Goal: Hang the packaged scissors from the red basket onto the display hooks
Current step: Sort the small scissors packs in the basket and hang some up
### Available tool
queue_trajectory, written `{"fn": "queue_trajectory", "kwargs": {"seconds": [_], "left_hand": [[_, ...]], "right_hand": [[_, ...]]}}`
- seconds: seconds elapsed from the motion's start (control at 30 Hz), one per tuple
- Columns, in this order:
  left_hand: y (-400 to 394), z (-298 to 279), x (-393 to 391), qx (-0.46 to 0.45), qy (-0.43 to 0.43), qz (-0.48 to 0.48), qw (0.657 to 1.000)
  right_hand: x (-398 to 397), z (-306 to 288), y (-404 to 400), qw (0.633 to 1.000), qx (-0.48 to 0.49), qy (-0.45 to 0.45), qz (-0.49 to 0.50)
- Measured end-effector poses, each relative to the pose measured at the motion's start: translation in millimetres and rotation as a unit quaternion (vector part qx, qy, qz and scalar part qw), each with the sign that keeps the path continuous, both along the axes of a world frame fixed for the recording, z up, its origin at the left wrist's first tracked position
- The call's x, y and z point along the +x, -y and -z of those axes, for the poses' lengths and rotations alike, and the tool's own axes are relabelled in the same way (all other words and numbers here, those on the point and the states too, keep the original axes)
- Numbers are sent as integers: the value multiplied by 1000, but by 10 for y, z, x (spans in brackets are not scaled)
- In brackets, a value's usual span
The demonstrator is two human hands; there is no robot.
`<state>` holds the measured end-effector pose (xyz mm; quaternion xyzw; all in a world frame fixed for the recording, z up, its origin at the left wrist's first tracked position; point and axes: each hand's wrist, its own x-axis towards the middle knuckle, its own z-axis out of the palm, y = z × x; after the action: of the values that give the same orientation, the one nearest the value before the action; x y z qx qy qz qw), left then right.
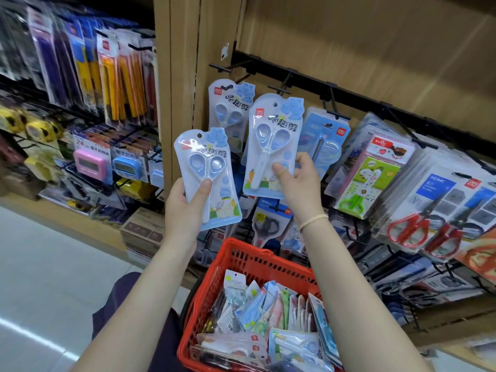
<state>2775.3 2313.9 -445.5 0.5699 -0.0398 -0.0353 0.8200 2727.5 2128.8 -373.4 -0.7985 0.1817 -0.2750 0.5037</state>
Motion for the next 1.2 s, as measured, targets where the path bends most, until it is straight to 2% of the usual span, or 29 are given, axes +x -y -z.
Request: {"fn": "queue_trajectory", "kwargs": {"seconds": [0.27,0.33,0.43,0.57,0.67,0.77,0.87,1.0,1.2], "left_hand": [[-35,-6,14,-12,-7,16,1000],[-27,-33,37,-9,-7,22,1000],[-13,-85,84,-13,-11,30,999],[22,-176,163,-13,0,44,999],[68,-245,216,-4,10,66,998],[107,-316,285,12,25,95,995],[93,-400,379,28,38,93,995],[-9,-387,468,61,54,81,993],[-89,-381,549,56,63,54,995]], "right_hand": [[178,29,-9,998,34,-11,46],[211,60,-9,996,51,-52,41],[113,229,25,984,135,-110,31],[-83,381,-49,970,168,-174,-1],[-106,293,-253,967,172,-153,-105],[-14,217,-403,970,123,-119,-174],[122,143,-449,980,99,-74,-159],[270,25,-486,985,114,-36,-127],[446,-8,-546,987,99,-29,-127]]}}
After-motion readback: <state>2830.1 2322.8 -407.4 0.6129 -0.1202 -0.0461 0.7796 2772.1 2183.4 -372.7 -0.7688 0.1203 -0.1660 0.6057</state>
